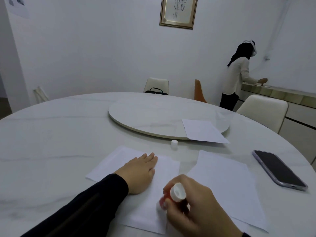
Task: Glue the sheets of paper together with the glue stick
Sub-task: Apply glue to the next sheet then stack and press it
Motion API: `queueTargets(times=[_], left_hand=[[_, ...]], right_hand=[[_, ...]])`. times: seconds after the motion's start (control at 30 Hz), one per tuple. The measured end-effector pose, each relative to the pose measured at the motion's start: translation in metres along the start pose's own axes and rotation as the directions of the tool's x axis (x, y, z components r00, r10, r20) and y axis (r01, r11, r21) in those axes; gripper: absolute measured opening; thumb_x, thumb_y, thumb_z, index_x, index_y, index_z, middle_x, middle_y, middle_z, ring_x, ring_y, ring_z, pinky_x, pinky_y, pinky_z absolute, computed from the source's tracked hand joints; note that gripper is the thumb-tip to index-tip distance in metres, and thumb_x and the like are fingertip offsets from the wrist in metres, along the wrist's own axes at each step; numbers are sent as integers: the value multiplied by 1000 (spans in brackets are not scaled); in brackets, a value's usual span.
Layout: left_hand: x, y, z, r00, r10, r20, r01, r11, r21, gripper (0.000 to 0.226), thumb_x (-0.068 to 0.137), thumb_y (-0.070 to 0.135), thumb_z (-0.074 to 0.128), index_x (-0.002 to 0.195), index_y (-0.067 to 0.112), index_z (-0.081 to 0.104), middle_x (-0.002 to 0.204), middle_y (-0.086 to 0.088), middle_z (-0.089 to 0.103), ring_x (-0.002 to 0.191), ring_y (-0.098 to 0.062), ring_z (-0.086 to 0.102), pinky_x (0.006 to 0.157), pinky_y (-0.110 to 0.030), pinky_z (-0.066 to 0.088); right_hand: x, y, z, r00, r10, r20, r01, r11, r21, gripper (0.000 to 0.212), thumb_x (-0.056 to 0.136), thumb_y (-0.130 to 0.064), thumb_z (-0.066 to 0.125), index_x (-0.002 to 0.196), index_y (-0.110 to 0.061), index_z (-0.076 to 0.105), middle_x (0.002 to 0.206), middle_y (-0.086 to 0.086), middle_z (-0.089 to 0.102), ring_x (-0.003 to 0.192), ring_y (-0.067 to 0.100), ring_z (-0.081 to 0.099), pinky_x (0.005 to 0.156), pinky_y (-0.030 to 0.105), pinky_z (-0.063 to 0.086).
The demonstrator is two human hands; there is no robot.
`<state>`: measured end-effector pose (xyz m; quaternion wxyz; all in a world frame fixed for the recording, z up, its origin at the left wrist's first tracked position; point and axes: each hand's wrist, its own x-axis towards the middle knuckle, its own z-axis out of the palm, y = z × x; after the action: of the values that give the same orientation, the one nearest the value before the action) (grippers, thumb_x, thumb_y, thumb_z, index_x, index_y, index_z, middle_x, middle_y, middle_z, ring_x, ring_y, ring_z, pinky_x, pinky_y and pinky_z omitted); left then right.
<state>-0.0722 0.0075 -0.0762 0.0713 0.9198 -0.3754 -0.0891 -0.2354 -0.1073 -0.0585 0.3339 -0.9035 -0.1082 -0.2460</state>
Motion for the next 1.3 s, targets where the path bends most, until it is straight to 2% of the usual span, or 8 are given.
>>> queueTargets(times=[0.23, 0.33, 0.5, 0.67, 0.83, 1.0, 1.2, 1.3], left_hand=[[-3, 3, -1, 1000, 1, 0, -1, 1000, 20, 53, 101, 26, 16, 150, 16, -1, 160, 2, -6, 146, -13, -5, 118, -31, -2], [-6, 0, -10, 998, 32, 46, -32, 999, -9, 54, 101, 30, 21, 150, 19, 1, 160, 3, -8, 146, -12, -8, 117, -29, -3], [-4, 5, -24, 992, 90, 90, -102, 984, 147, 57, 98, 10, 26, 148, 34, 14, 159, 0, -15, 145, -21, -17, 118, -38, -6], [-6, 24, -3, 975, 222, 19, -218, 970, -109, 54, 100, 10, 24, 147, 37, 17, 158, 16, 3, 145, -4, -5, 114, -25, -9], [-4, 21, 3, 964, 257, -63, -262, 960, -93, 49, 99, 29, 27, 146, 39, 18, 157, 20, 5, 144, 1, -3, 115, -23, -6], [-4, 17, 10, 979, 189, -79, -190, 982, -10, 54, 95, 48, 26, 146, 44, 8, 157, 18, -4, 144, -1, -8, 116, -28, -9], [-5, 7, 2, 963, 267, -26, -269, 957, -108, 52, 93, 47, 35, 142, 51, 17, 155, 27, 1, 140, 9, -6, 115, -24, -8], [-3, 8, 0, 962, 270, -35, -272, 953, -136, 51, 92, 44, 39, 140, 51, 24, 154, 28, 7, 140, 10, -1, 115, -22, -7]], right_hand=[[-17, -15, -9, 998, 48, -44, -32, 948, 317, 15, 69, -19, 62, 84, -20, 66, 70, 2, 74, 57, 14, 68, 53, 24, 51], [-3, -3, -38, 957, 200, -212, 3, 720, 694, 25, 61, 11, 68, 74, -10, 71, 71, 19, 73, 53, 25, 68, 49, 26, 53], [48, 41, -80, 805, 559, -199, 53, 267, 962, 22, 77, 9, 60, 90, -8, 56, 85, 13, 74, 84, 27, 74, 68, 31, 59], [91, 86, -65, 768, 602, -219, -228, 576, 785, 51, 79, 9, 66, 121, -17, 53, 104, 3, 69, 94, 20, 68, 74, 27, 50], [115, 116, -26, 779, 580, -238, -455, 784, 423, 33, 68, 4, 77, 89, -18, 64, 85, -2, 69, 85, 19, 65, 75, 26, 47], [121, 142, -9, 786, 559, -265, -512, 828, 229, 29, 68, -4, 79, 89, -17, 65, 77, -9, 65, 75, 12, 63, 61, 15, 41], [120, 135, -47, 770, 597, -226, -565, 802, 193, 64, 62, -10, 87, 119, -5, 57, 102, 6, 63, 90, 20, 60, 77, 27, 44], [103, 128, -105, 755, 651, -83, -647, 716, -262, 81, 64, -27, 86, 134, -7, 51, 121, 7, 60, 105, 21, 56, 86, 27, 42]])
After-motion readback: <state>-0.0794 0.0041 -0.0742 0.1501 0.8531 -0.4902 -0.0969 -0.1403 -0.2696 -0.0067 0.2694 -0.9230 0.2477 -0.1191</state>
